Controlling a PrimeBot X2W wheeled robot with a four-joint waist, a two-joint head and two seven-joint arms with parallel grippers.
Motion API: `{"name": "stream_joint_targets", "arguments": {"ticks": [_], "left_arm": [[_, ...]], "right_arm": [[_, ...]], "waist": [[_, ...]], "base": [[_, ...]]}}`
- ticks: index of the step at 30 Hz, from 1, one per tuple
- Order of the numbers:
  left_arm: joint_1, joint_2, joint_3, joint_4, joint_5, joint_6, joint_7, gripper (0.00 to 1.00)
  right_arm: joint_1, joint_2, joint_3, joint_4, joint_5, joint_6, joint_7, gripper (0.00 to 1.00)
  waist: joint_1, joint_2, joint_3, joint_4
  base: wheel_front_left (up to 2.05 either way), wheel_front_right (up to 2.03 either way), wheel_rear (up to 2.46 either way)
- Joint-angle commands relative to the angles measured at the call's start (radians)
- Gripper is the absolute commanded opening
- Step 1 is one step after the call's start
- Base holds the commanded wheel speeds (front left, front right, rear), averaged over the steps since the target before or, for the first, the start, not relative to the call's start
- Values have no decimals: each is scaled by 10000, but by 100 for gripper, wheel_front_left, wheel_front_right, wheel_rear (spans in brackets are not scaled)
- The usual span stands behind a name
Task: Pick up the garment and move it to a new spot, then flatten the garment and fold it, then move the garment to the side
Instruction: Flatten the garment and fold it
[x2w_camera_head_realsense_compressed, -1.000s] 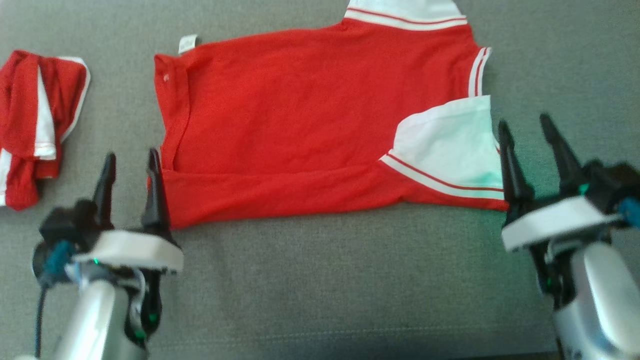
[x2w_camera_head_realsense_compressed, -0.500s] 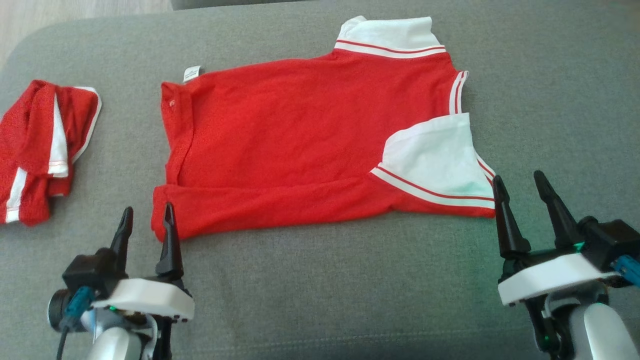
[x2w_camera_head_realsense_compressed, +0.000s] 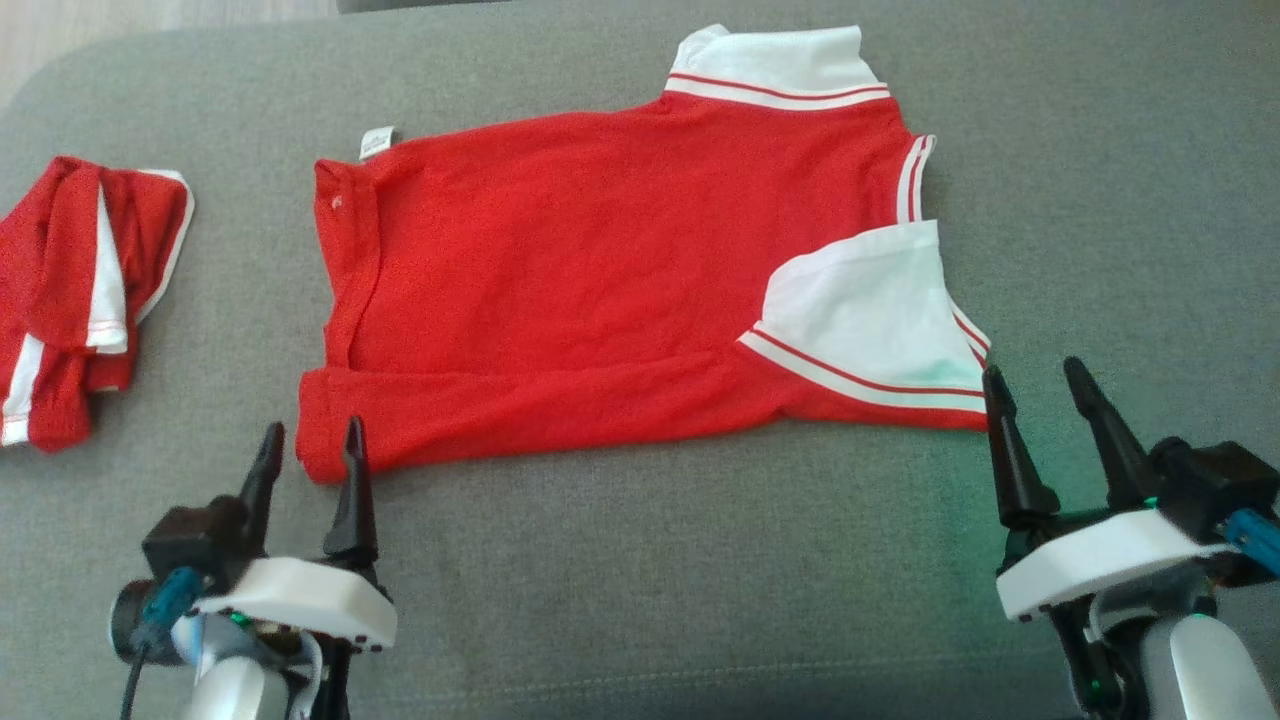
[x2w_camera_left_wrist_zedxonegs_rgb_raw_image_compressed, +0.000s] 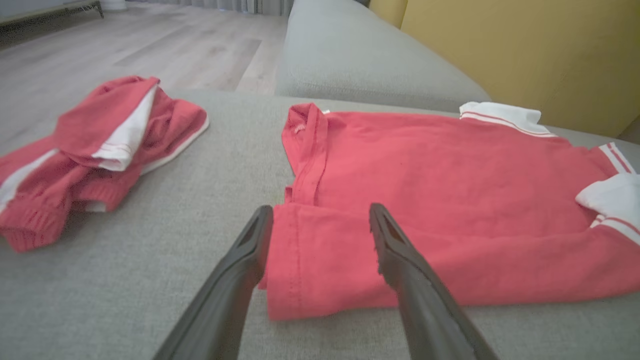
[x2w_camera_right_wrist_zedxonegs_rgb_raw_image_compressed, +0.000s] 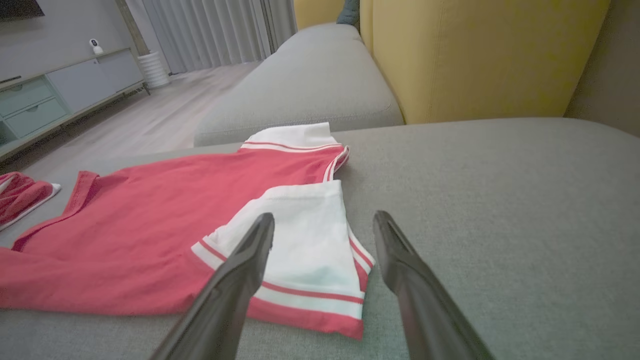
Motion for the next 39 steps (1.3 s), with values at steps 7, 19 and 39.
{"name": "stream_joint_targets", "arguments": {"ticks": [7,19,39], "left_arm": [[-572,139,176,435,-489,-170,1137,100],[-1427,319,289,1000,-1247,-571,2282,100],[-955,840,93,159,-1317,-553,3068,0]], "right_arm": [[-448,19,-84,721,134,-9,937,100],[-1644,32,-181,1706,198,-9,1875,100],[-781,138,-475,1049,859,-9,2544,0]], "waist": [[0,0,525,49],[0,0,1350,284],[0,0,995,324]], "base": [[0,0,0],[0,0,0],[0,0,0]]}}
